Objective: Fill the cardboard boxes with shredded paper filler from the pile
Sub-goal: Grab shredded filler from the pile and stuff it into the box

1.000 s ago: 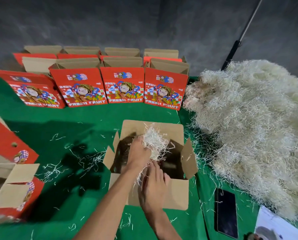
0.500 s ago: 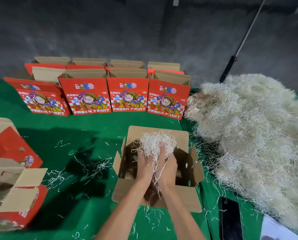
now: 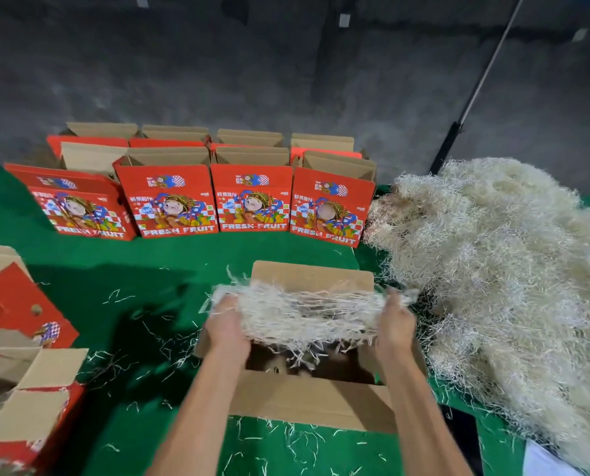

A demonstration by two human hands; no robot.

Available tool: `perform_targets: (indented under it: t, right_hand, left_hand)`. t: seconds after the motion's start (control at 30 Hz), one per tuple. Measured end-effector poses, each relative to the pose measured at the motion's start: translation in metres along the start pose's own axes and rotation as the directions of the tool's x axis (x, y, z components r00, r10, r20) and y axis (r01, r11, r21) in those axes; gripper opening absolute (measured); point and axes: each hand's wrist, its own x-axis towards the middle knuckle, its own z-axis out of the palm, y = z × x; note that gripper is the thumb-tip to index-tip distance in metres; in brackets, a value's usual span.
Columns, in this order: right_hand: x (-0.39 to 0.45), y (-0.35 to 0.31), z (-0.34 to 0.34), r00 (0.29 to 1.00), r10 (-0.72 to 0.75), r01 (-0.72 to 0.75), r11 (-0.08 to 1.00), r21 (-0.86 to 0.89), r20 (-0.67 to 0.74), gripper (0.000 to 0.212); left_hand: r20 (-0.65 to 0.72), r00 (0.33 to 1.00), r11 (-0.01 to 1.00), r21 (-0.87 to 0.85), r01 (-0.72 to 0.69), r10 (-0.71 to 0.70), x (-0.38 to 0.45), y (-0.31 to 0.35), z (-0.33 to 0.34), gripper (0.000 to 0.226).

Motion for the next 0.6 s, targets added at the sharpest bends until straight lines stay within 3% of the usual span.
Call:
perform_targets:
  t: [0.1, 0.2, 0.27, 0.33, 0.4, 0.5, 0.57, 0.6]
  right_hand:
    - [0.007, -0.010, -0.023, 0.999, -0.035, 0.036, 0.999, -0.010, 0.015, 0.055]
    - [-0.010, -0.005, -0.001, 0.962, -0.058, 0.079, 0.994, -0.070, 0.268, 0.077]
    - [-0.022, 0.002, 0.012, 0.927, -0.037, 0.036, 0.999, 0.011, 0.373, 0.069]
    - [-0.031, 0.007, 0.020, 0.876, -0.007, -0.028, 0.998, 0.065, 0.482, 0.058]
    - [-0.040, 0.013, 0.027, 0.819, -0.030, 0.042, 0.999, -0.007, 0.574, 0.049]
    - [-0.051, 0.021, 0.036, 0.822, -0.240, 0.298, 0.954, -0.030, 0.517, 0.013]
    - [-0.054, 0.024, 0.040, 0.844, -0.320, 0.361, 0.933, -0.014, 0.431, 0.009]
    - [-0.056, 0.026, 0.043, 0.861, -0.345, 0.383, 0.923, -0.030, 0.374, 0.016]
  left_hand:
    - [0.093, 0.996, 0.994, 0.109, -0.006, -0.005, 0.007, 0.008, -0.011, 0.034]
    - [0.268, 0.963, 0.979, 0.205, -0.015, -0.041, -0.014, -0.001, 0.006, 0.036]
    - [0.394, 0.914, 0.972, 0.235, -0.002, -0.093, -0.021, -0.008, 0.016, 0.042]
    - [0.493, 0.856, 0.937, 0.349, -0.031, -0.155, -0.021, -0.010, 0.017, 0.075]
    - [0.553, 0.803, 0.919, 0.393, -0.015, -0.223, -0.022, -0.016, 0.019, 0.109]
    - [0.445, 0.892, 0.904, 0.410, -0.118, -0.086, -0.030, -0.027, 0.031, 0.132]
    - [0.294, 0.952, 0.870, 0.443, -0.218, 0.089, -0.030, -0.037, 0.039, 0.117]
    - [0.240, 0.961, 0.864, 0.447, -0.232, 0.134, -0.029, -0.043, 0.044, 0.103]
